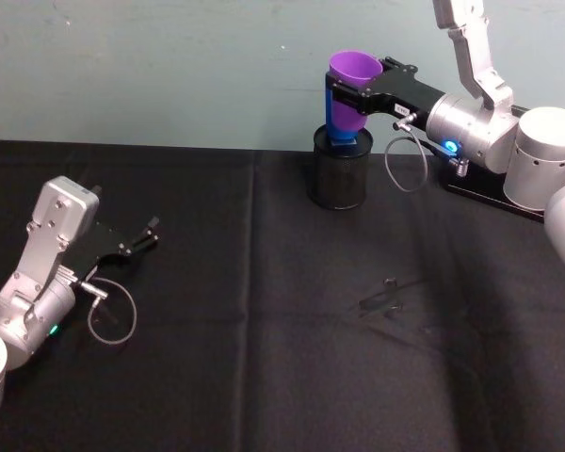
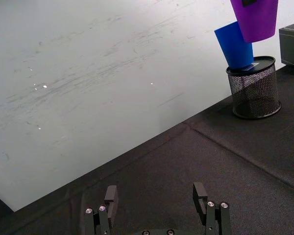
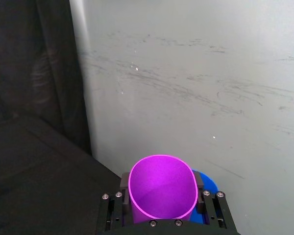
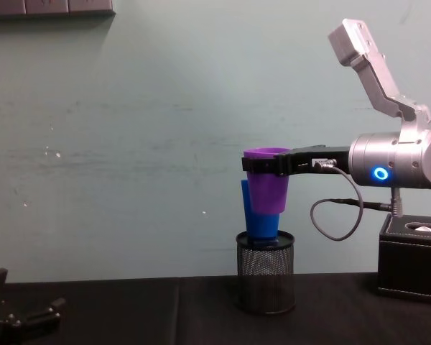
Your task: Pick up one cup with a gripper and tap it against the other cup.
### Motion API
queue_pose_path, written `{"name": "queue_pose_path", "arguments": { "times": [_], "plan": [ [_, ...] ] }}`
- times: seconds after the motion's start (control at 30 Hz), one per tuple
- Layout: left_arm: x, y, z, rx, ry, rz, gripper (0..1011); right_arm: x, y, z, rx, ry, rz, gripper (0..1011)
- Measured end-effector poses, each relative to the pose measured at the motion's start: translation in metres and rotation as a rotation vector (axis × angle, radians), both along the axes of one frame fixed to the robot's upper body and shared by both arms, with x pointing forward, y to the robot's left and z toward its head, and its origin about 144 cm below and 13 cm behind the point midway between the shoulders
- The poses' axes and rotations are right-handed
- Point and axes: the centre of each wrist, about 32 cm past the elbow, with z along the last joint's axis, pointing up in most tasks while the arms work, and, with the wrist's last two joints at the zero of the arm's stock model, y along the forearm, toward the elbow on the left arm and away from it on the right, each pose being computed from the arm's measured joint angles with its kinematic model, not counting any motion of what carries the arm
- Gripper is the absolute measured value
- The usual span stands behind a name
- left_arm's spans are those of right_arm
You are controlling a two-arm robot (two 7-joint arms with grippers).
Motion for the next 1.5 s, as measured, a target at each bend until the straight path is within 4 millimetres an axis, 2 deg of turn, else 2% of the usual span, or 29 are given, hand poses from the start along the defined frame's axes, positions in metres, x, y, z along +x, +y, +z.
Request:
{"name": "queue_pose_path", "arguments": {
  "times": [0.27,0.97,1.2,1.5],
  "plan": [
    [0.0,0.0,0.0,0.0,0.0,0.0,1005,-0.013,-0.004,0.002,0.005,0.005,0.056,726],
    [0.0,0.0,0.0,0.0,0.0,0.0,1005,-0.09,-0.021,0.014,-0.021,0.037,0.205,726],
    [0.0,0.0,0.0,0.0,0.0,0.0,1005,-0.106,-0.025,0.009,-0.02,0.051,0.23,726],
    [0.0,0.0,0.0,0.0,0.0,0.0,1005,-0.118,-0.025,0.004,-0.032,0.055,0.264,726]
  ]
}}
